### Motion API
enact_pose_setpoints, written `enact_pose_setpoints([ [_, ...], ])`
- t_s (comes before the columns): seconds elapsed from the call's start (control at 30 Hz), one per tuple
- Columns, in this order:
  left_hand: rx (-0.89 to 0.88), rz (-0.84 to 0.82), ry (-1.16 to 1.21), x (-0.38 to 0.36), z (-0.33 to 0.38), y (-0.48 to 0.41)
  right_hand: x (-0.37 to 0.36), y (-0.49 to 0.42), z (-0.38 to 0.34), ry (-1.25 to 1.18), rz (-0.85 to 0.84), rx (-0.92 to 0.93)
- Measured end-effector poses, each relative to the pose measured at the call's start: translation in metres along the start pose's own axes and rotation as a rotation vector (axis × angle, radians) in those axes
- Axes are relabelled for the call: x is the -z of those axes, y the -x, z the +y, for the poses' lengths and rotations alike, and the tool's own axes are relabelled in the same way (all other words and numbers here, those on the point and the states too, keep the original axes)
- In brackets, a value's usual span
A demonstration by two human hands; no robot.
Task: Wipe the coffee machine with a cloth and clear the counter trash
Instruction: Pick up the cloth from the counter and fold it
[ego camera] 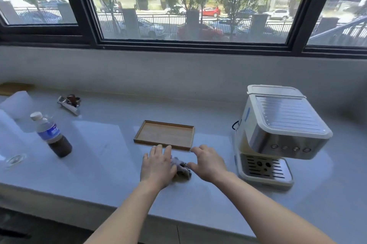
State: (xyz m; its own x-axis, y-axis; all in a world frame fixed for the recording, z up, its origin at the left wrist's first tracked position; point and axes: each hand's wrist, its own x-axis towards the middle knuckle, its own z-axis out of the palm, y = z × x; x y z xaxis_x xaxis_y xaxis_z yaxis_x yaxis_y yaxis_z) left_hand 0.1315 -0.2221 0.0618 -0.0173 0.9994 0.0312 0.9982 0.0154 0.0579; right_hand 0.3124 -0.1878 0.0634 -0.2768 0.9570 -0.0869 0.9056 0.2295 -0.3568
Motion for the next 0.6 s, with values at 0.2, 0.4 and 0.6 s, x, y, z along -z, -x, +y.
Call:
enact_pose_setpoints([
  [0.2,-0.072,-0.085,0.037,-0.018,-0.023,-0.035,-0.017,-0.033,-0.004,-0.014,-0.093,0.017],
  [0.4,-0.193,-0.314,0.193,-0.057,-0.058,-0.059,-0.043,-0.058,-0.020,-0.012,-0.292,0.034],
  [0.6,-0.390,-0.370,0.281,-0.070,-0.080,-0.088,-0.058,-0.077,-0.046,0.008,-0.366,-0.076],
])
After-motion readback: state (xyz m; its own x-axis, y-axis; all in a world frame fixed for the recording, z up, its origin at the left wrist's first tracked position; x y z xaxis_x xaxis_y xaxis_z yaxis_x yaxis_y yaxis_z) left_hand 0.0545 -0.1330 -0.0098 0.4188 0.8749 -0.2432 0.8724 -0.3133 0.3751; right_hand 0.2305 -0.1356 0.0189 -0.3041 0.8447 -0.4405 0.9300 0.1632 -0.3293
